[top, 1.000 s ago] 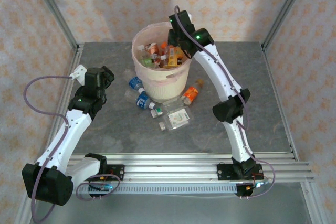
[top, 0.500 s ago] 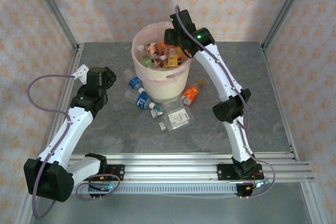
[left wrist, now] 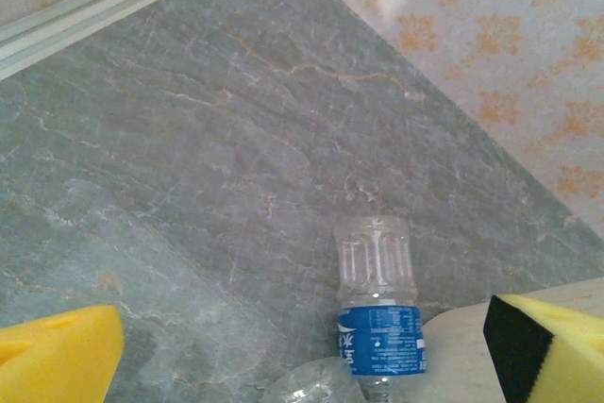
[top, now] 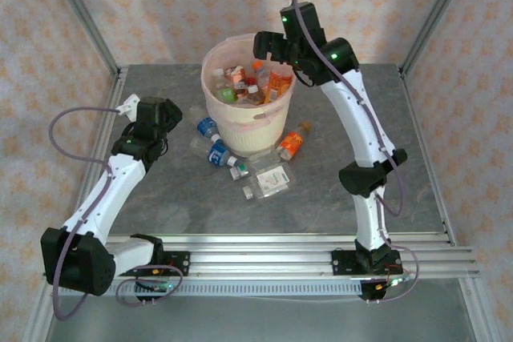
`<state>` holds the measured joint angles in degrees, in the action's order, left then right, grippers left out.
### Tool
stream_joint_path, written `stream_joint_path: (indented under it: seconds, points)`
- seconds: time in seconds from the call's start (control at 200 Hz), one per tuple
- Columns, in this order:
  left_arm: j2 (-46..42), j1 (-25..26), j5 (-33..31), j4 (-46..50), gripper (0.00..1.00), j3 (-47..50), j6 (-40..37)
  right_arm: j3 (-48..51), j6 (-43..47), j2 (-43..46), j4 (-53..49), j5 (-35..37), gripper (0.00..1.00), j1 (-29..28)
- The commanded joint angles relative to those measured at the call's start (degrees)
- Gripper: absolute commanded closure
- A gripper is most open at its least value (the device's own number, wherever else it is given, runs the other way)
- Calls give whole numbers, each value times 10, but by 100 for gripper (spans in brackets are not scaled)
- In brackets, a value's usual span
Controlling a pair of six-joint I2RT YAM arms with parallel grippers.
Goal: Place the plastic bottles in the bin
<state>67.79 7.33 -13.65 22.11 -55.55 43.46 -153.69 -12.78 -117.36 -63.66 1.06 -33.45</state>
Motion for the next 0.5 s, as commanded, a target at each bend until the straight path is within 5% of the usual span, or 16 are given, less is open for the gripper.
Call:
stream_joint_path:
  seconds: [0.0,0.495]
  points:
    - [23,-6,13,14,0,-24,-9,34,2,41,-25,13,1,-5]
    - [215,-7,75,7,0,-134,-30,391,-31,290,85,128,1,-5]
